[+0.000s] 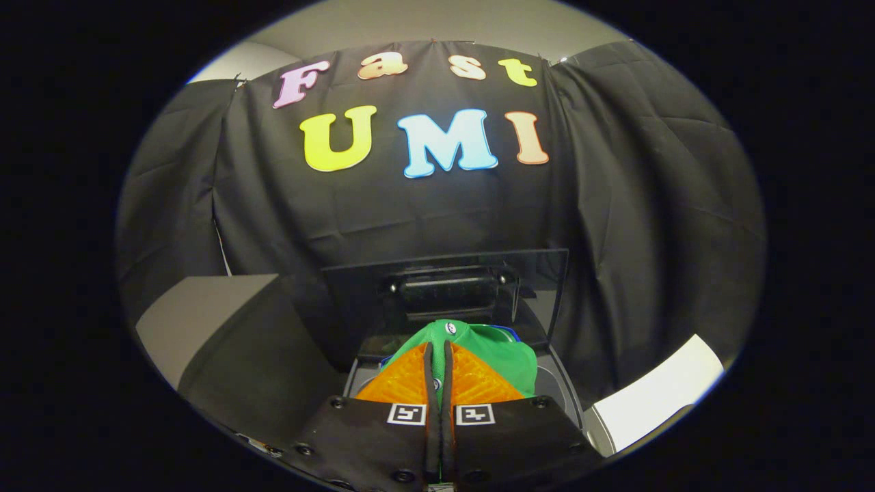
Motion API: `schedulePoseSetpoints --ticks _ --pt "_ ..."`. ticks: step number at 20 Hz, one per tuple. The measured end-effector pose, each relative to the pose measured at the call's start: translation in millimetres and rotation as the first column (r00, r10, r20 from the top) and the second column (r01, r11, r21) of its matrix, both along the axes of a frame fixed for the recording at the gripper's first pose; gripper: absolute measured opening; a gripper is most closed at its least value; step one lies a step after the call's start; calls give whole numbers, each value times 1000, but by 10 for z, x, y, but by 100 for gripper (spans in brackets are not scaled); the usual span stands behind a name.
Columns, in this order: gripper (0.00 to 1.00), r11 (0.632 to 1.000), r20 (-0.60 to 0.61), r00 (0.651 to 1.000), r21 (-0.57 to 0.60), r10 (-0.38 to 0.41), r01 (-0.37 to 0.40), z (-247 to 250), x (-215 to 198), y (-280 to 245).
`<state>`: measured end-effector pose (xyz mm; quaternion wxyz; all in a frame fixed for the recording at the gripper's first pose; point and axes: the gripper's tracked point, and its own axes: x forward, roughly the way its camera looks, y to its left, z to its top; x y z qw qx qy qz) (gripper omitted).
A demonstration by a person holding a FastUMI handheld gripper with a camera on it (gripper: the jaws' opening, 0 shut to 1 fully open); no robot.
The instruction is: Put the clothes into the washing machine and then close the washing machine lid.
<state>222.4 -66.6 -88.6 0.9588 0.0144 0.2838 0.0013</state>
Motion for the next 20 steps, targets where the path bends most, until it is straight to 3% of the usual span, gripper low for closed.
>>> schedulePoseSetpoints --ticks 5,12,13,15,16,20 --pt "3 1000 -77 997 0 -8 8 -601 -85 -114" --pt "3 1000 -134 991 20 14 -11 -1047 -115 -94" --pt "8 999 -128 992 27 23 -20 -1058 -127 -74" --pt "27 999 -80 996 36 39 -36 -906 -92 -49" --pt "29 999 -56 997 32 44 -43 -816 -81 -34" --pt "99 998 0 998 -14 59 -59 -628 -19 -39"
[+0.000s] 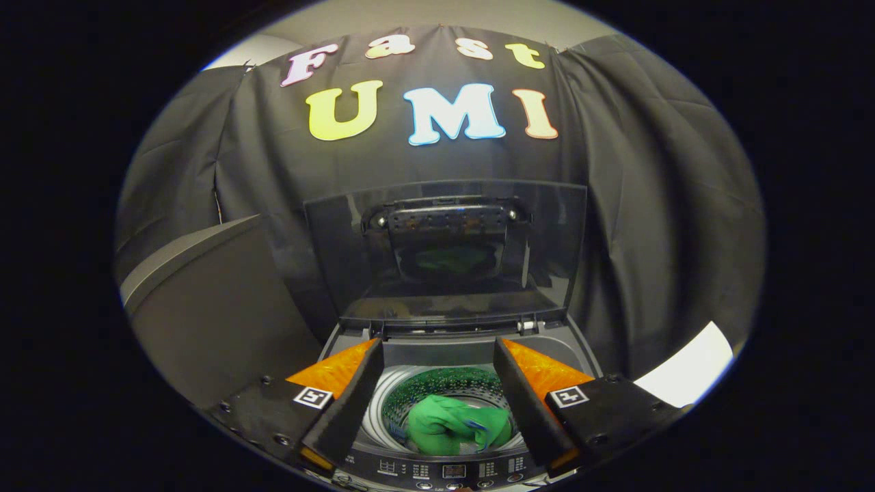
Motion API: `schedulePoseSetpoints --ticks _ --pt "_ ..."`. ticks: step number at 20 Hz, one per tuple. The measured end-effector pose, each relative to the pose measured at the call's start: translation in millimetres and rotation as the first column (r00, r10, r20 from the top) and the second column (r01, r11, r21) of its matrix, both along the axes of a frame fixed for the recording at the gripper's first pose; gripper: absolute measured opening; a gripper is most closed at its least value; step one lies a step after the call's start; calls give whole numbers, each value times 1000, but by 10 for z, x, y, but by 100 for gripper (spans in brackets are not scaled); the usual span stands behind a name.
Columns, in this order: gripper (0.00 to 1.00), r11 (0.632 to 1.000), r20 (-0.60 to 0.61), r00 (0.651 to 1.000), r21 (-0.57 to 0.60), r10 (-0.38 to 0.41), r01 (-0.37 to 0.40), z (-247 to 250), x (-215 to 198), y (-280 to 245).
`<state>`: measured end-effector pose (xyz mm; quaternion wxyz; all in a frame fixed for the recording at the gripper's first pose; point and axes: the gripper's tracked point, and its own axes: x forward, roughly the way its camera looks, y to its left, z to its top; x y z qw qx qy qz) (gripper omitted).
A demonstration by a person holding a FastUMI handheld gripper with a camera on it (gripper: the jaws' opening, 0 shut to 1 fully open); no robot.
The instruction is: Put the clothes into the washing machine and then close the washing machine lid.
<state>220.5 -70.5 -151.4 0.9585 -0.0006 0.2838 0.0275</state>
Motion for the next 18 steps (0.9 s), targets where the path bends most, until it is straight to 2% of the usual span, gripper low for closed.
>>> schedulePoseSetpoints --ticks 9,18 --pt "98 1000 19 1000 4 -17 17 80 35 -2" --pt "98 1000 114 993 8 8 -9 659 364 95"
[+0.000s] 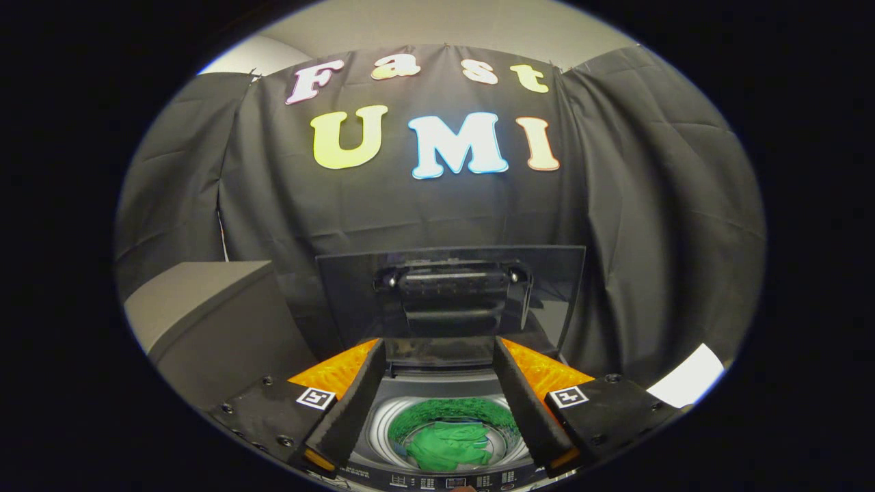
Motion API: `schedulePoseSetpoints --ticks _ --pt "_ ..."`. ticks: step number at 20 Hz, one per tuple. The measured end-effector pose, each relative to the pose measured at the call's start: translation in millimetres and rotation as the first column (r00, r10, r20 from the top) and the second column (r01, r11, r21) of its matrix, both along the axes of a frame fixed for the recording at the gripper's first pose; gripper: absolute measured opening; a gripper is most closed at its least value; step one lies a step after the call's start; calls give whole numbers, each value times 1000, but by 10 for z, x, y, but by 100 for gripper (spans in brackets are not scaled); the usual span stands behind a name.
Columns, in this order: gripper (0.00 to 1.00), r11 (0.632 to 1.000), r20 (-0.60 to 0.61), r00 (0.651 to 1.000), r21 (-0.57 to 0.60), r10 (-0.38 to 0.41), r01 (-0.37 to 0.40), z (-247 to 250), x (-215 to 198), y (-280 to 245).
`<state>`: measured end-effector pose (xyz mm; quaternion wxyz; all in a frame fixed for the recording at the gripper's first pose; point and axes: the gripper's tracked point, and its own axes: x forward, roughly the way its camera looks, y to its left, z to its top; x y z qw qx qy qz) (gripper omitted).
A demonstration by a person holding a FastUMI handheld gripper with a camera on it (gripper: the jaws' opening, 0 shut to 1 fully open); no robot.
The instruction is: Put the clothes into the washing machine and then close the washing machine lid.
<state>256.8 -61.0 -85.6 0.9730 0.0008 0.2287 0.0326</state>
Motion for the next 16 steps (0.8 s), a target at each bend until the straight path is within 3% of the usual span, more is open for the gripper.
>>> schedulePoseSetpoints --ticks 6,16 --pt "98 1000 48 999 1 2 -2 311 452 11" --pt "98 1000 58 998 28 -8 6 343 1162 7"
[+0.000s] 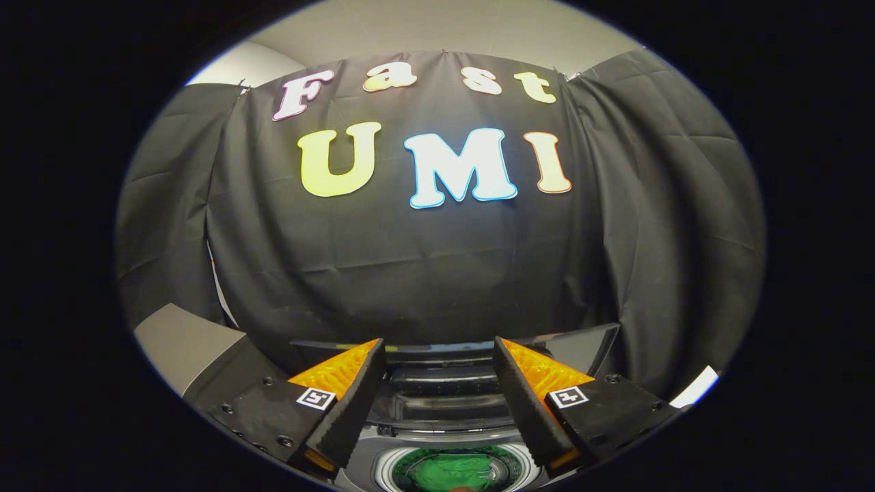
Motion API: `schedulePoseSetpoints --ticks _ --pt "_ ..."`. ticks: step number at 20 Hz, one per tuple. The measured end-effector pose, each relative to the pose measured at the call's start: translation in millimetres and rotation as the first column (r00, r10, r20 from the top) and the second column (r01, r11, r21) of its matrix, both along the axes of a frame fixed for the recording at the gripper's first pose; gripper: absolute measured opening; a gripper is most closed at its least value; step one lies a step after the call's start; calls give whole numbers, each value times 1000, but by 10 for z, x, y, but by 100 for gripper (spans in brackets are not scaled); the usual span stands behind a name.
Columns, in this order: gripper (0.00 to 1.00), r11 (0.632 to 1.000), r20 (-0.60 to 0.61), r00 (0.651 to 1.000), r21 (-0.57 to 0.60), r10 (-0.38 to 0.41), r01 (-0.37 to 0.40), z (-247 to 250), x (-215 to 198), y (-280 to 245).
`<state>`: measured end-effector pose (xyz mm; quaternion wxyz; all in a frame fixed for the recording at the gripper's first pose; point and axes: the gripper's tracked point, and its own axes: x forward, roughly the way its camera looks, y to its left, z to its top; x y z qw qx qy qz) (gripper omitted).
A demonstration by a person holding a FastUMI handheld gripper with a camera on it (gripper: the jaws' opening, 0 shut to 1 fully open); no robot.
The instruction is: Put the clothes into the washing machine and then close the washing machine lid.
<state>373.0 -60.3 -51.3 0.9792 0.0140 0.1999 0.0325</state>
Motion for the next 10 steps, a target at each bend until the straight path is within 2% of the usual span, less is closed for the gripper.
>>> schedulePoseSetpoints --ticks 5,10 --pt "98 1000 5 1000 -16 -22 22 -134 400 -30" --pt "98 999 -12 1000 -36 -22 22 -322 586 -3"
